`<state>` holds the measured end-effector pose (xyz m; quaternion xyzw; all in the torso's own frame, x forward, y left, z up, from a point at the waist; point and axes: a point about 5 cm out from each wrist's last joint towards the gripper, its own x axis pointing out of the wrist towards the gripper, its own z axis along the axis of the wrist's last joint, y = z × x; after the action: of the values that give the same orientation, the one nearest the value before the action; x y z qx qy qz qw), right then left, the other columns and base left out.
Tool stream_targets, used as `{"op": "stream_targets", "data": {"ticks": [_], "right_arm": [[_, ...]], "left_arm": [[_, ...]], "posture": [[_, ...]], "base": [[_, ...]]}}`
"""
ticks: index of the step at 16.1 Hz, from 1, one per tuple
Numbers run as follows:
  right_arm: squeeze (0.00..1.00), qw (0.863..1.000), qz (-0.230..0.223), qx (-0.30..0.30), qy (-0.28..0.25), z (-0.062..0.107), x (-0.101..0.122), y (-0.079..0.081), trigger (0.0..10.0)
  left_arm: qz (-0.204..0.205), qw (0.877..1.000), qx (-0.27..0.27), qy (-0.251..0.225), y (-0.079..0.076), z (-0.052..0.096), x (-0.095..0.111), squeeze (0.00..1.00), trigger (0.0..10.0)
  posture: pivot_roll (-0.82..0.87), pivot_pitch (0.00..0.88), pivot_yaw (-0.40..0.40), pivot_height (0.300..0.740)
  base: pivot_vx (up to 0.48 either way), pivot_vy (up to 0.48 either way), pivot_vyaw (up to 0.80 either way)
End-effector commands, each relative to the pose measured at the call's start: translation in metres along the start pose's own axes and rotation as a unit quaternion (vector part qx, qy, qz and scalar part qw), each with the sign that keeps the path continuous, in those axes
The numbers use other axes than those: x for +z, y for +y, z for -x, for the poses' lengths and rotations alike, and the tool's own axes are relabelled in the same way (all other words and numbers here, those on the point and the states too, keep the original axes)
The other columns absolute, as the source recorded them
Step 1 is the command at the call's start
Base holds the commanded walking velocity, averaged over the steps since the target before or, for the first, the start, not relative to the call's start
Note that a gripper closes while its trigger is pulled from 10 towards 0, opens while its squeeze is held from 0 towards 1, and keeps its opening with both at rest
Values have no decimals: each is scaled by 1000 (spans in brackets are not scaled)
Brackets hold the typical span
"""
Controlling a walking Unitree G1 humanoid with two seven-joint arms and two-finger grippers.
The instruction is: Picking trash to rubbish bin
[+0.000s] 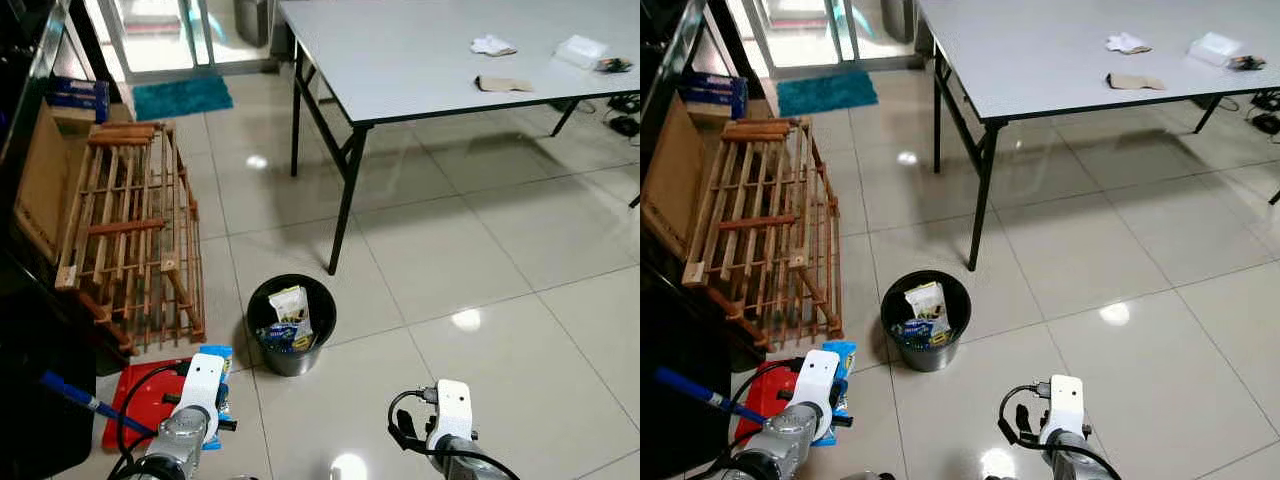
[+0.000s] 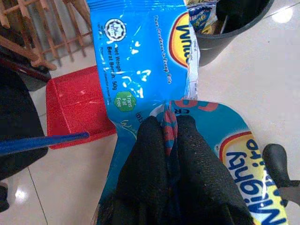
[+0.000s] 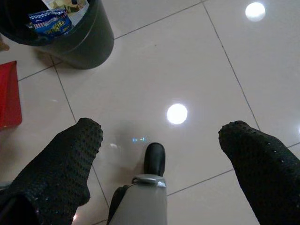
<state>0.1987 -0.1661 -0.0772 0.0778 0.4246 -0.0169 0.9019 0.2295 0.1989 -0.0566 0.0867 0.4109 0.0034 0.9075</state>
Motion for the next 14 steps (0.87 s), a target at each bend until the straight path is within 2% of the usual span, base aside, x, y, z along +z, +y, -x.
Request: {"op": "stream_targets", "data": {"ticks": [1, 4, 14], "right_arm": [[0, 1000, 9, -2, 2, 1, -2, -3, 10000], [0, 1000, 3, -4, -1, 1, -2, -3, 10000], [0, 1000, 0, -5, -1, 0, -1, -2, 10000]], "left_arm": [[-5, 1000, -2, 6, -2, 0, -3, 0, 10000], [-5, 1000, -3, 6, -2, 0, -3, 0, 10000], [-6, 1000, -4, 6, -3, 1, -4, 0, 10000]], "posture": [[-16, 84, -61, 740], [-15, 84, -61, 740], [-15, 85, -60, 740]], "base": [[326, 0, 0], [328, 0, 777], [328, 0, 0]]}}
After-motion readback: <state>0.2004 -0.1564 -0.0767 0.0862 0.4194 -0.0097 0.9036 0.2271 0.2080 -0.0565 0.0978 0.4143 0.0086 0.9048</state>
